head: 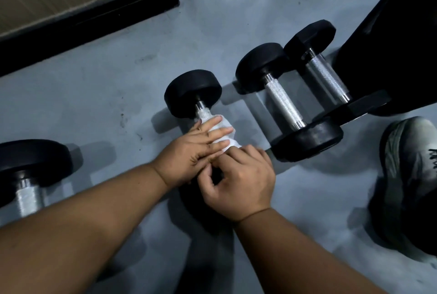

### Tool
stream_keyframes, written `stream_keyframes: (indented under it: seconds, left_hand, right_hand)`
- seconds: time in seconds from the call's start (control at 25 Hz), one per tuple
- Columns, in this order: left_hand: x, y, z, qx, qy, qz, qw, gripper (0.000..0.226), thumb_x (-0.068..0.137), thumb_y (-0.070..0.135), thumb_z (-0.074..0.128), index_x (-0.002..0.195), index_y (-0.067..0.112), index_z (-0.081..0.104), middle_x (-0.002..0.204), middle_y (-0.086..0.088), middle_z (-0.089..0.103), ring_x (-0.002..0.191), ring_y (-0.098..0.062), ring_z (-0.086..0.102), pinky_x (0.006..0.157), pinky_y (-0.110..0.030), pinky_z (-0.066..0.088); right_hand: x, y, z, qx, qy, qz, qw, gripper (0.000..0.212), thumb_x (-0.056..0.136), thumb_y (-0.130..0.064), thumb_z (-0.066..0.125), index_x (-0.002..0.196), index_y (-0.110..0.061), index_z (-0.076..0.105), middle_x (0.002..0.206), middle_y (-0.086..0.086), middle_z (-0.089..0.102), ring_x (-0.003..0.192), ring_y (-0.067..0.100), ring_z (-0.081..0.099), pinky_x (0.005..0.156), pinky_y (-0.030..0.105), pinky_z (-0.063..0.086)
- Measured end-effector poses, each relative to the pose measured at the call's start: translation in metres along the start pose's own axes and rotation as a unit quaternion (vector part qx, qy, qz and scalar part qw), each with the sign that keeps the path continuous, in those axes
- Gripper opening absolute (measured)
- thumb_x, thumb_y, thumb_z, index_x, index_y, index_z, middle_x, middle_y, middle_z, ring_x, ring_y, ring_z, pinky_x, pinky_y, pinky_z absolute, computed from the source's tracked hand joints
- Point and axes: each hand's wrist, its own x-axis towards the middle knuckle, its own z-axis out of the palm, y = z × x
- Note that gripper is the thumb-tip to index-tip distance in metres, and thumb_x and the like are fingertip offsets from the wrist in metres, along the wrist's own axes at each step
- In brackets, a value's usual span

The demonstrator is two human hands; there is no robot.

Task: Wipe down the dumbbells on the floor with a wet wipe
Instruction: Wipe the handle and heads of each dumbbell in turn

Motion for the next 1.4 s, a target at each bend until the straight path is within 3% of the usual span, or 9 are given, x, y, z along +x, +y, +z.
stream_keyframes:
  seconds: [0.2,0.44,0.6,0.8,0.92,1.0,1.12,1.32,1.4]
  left_hand:
    - [0.011,-0.024,-0.019,0.011,0.064,-0.077,0.995,0.037,0.103,0.022,0.052,0.133,0.003,0.062,0.146,-0.008,0.052,0.146,-0.028,0.036,0.122,-0.029,0.025]
    - [-0.008,0.001,0.011,-0.023,0.03,-0.022,0.999,0.034,0.108,0.028,0.045,0.137,0.015,0.057,0.151,-0.007,0.049,0.151,-0.028,0.028,0.122,-0.054,0.025]
    - [0.003,-0.016,-0.005,0.012,0.008,-0.005,1.0,0.037,0.106,0.025,0.047,0.13,0.005,0.066,0.146,-0.01,0.054,0.147,-0.03,0.036,0.119,-0.053,0.031]
    - [0.011,-0.016,-0.001,-0.004,0.123,-0.088,0.989,0.034,0.101,0.013,0.052,0.127,-0.003,0.066,0.144,-0.011,0.054,0.147,-0.029,0.036,0.122,-0.036,0.027]
    - [0.003,0.012,0.02,-0.062,0.106,-0.091,0.988,0.033,0.099,0.007,0.054,0.128,-0.007,0.064,0.146,-0.016,0.051,0.148,-0.015,0.03,0.12,-0.021,0.024]
    - [-0.002,0.009,0.02,-0.075,0.087,-0.048,0.992,0.033,0.1,0.009,0.055,0.129,-0.002,0.064,0.146,-0.014,0.053,0.148,-0.014,0.032,0.122,-0.031,0.027]
    - [0.0,-0.014,0.009,-0.005,0.077,-0.018,0.997,0.034,0.102,0.017,0.053,0.132,0.006,0.065,0.147,-0.006,0.053,0.147,-0.027,0.037,0.119,-0.054,0.031]
    - [0.013,-0.012,0.011,-0.019,0.152,-0.102,0.983,0.034,0.102,0.017,0.051,0.128,0.001,0.067,0.145,-0.005,0.054,0.148,-0.027,0.035,0.123,-0.038,0.027]
    - [0.008,0.004,0.023,-0.012,0.133,-0.081,0.988,0.036,0.104,0.023,0.049,0.126,0.002,0.069,0.146,-0.002,0.053,0.148,-0.025,0.034,0.123,-0.038,0.026]
  right_hand:
    - [-0.002,0.001,0.001,-0.015,-0.014,0.01,1.0,0.018,0.068,-0.034,0.068,0.057,-0.02,0.063,0.058,-0.003,0.055,0.063,0.026,0.053,0.071,0.035,0.047]
    - [0.001,-0.002,0.0,-0.01,-0.01,0.006,1.0,0.017,0.071,-0.032,0.067,0.059,-0.021,0.063,0.06,-0.004,0.057,0.063,0.025,0.053,0.07,0.039,0.048]
    - [0.001,0.0,-0.001,-0.024,-0.005,0.007,1.0,0.017,0.068,-0.031,0.067,0.058,-0.02,0.062,0.057,-0.003,0.054,0.061,0.025,0.052,0.068,0.036,0.046]
    - [0.001,0.001,0.0,-0.017,-0.006,0.008,1.0,0.016,0.068,-0.029,0.066,0.057,-0.018,0.061,0.056,-0.002,0.051,0.059,0.025,0.05,0.066,0.036,0.046]
    - [0.002,0.0,0.0,-0.002,-0.001,-0.005,1.0,0.016,0.069,-0.028,0.068,0.058,-0.019,0.062,0.058,-0.002,0.054,0.06,0.025,0.051,0.066,0.038,0.046]
    - [0.003,0.001,-0.001,0.003,-0.004,-0.008,1.0,0.015,0.069,-0.028,0.068,0.058,-0.019,0.062,0.059,-0.002,0.055,0.06,0.025,0.051,0.065,0.038,0.045]
    - [0.004,0.003,0.0,-0.002,-0.015,0.001,1.0,0.016,0.068,-0.028,0.067,0.057,-0.018,0.061,0.057,-0.001,0.052,0.059,0.026,0.049,0.063,0.038,0.045]
    - [0.005,0.005,-0.002,-0.003,-0.026,0.018,1.0,0.016,0.067,-0.03,0.065,0.057,-0.018,0.061,0.056,-0.002,0.05,0.059,0.025,0.048,0.061,0.036,0.043]
    - [0.007,0.006,-0.004,0.007,-0.027,0.014,1.0,0.016,0.069,-0.031,0.065,0.058,-0.019,0.062,0.057,-0.002,0.052,0.06,0.025,0.049,0.062,0.036,0.044]
